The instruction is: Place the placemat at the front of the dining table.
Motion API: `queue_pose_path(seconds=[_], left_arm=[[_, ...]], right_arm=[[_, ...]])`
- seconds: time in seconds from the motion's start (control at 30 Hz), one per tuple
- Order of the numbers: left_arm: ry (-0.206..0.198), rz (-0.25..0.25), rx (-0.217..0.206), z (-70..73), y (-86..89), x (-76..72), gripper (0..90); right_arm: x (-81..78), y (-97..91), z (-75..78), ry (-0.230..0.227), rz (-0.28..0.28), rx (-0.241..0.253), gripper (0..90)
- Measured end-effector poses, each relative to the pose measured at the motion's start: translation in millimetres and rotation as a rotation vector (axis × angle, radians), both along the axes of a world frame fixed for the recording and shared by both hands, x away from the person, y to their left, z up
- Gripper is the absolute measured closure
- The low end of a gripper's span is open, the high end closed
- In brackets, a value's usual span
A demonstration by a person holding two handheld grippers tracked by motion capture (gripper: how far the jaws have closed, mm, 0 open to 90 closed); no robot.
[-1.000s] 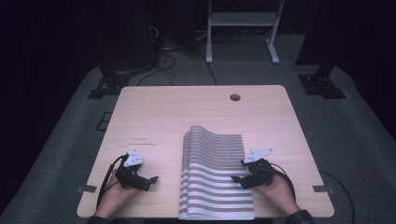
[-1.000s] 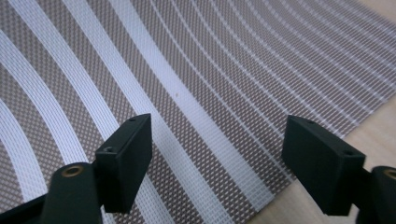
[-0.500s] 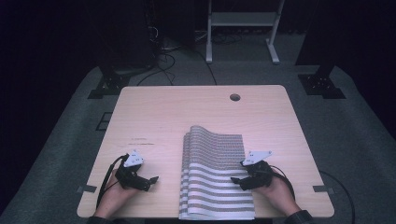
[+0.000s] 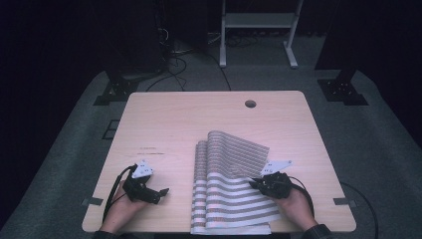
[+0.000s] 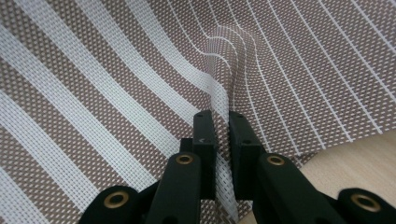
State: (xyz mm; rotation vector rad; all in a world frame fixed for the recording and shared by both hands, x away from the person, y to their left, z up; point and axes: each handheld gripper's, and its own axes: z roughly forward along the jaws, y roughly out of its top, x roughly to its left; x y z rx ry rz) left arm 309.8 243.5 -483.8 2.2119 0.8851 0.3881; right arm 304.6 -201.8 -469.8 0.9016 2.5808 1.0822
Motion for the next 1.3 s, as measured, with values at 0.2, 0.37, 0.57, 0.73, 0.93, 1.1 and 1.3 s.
queue_pose_path(seconds=[0.2,0.37,0.57,0.73,0.93,1.1,1.3], left_arm=[[0.000,0.000,0.000,0.0,0.0,0.0,0.0],[0.000,0.000,0.000,0.0,0.0,0.0,0.0],[0.000,0.000,0.000,0.0,0.0,0.0,0.0],[0.000,0.000,0.000,0.0,0.0,0.0,0.0],[0.000,0.000,0.000,0.0,0.0,0.0,0.0],[0.000,0.000,-0.001,0.0,0.0,0.0,0.0],[0.000,0.000,-0.001,0.0,0.0,0.0,0.0]], right_arm=[[3.3,-5.6,2.7,0.015,-0.029,0.023,84.9],[4.6,-9.0,5.2,0.013,-0.043,0.034,85.1],[5.9,-13.0,9.6,0.005,-0.051,0.047,85.0],[8.0,-17.4,10.9,0.008,-0.061,0.056,84.9],[14.5,-21.6,13.6,0.004,-0.079,0.072,84.9],[19.1,-21.5,15.3,-0.001,-0.085,0.071,84.9],[25.5,-19.7,17.0,-0.010,-0.092,0.071,84.9]])
